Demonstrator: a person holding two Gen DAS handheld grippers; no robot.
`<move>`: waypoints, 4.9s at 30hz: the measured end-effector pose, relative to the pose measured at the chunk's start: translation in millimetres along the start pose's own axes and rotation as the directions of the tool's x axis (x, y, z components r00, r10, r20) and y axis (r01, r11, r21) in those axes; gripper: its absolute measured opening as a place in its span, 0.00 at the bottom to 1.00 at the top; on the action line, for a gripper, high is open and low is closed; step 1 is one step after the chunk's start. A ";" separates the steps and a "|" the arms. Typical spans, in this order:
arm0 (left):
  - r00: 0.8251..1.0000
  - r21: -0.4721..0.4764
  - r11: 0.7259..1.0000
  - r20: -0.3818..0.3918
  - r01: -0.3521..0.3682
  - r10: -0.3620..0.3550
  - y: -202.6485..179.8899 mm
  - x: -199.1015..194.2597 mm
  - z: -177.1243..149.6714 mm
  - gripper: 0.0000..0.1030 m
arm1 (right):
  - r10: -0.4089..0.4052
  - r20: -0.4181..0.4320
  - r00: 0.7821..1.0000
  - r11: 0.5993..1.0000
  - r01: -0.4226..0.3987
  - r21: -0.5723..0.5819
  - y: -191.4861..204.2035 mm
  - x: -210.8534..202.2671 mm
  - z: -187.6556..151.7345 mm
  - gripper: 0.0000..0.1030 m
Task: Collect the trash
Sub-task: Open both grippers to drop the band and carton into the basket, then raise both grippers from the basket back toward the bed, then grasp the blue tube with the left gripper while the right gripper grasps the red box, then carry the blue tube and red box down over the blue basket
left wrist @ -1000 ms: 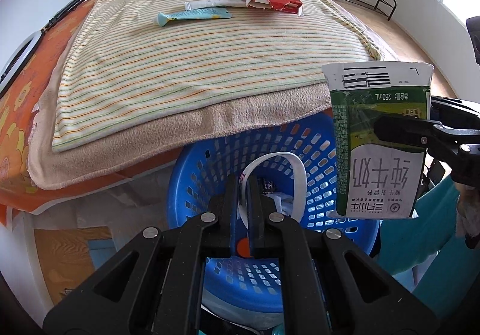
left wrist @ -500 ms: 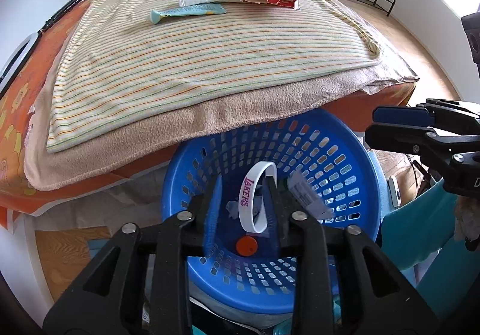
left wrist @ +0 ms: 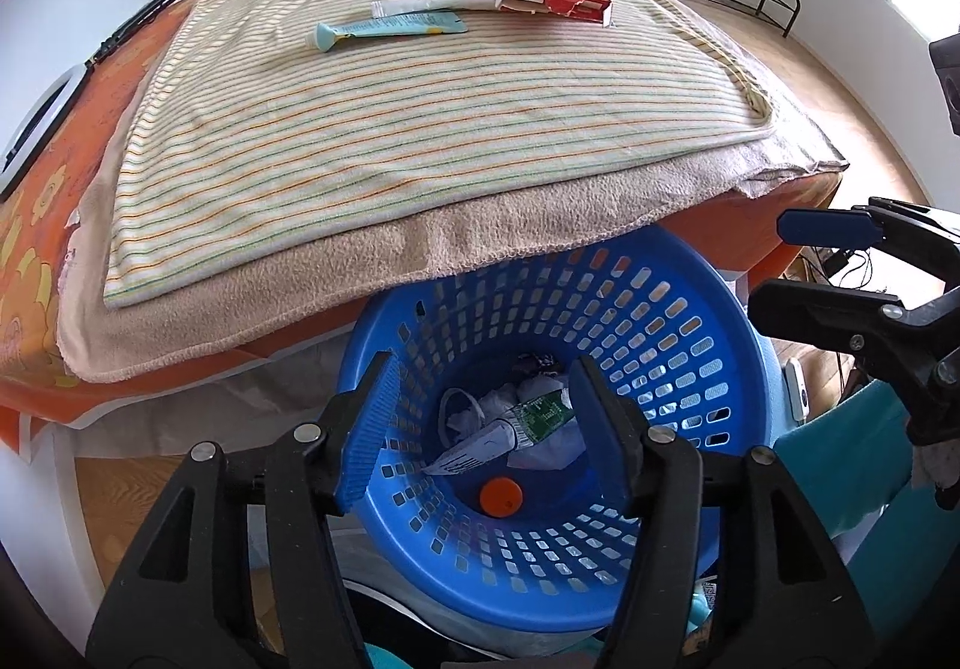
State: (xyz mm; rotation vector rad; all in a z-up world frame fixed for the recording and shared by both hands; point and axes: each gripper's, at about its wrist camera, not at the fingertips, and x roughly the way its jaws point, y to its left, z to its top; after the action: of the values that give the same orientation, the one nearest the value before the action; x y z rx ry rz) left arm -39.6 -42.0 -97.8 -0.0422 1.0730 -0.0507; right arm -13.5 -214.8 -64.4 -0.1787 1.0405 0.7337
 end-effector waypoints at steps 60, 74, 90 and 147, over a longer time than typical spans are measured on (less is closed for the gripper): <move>0.998 -0.293 0.954 0.043 0.066 -0.056 99.7 46.4 169.5 0.43 | 0.151 0.172 0.973 0.837 -0.219 0.502 -205.6 80.7 198.5 0.63; 0.997 -0.396 0.915 0.026 0.073 -0.069 127.0 72.6 177.9 0.28 | 0.213 0.202 0.956 0.797 -0.289 0.530 -208.4 106.0 201.4 0.60; 0.998 -0.380 0.924 0.058 0.049 -0.029 123.8 71.3 181.6 0.22 | 0.253 0.198 0.947 0.759 -0.322 0.566 -203.7 118.5 211.4 0.52; 0.970 -0.123 0.992 0.242 -0.004 0.034 51.0 -72.3 91.0 0.17 | 0.094 0.350 0.932 0.996 -0.083 -0.045 -11.8 -69.0 131.1 0.14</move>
State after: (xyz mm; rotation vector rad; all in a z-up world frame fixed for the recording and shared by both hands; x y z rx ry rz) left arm 7.1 14.3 6.0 -0.1447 0.8290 0.0366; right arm 67.9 -194.9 58.3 -0.0226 0.6985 0.8286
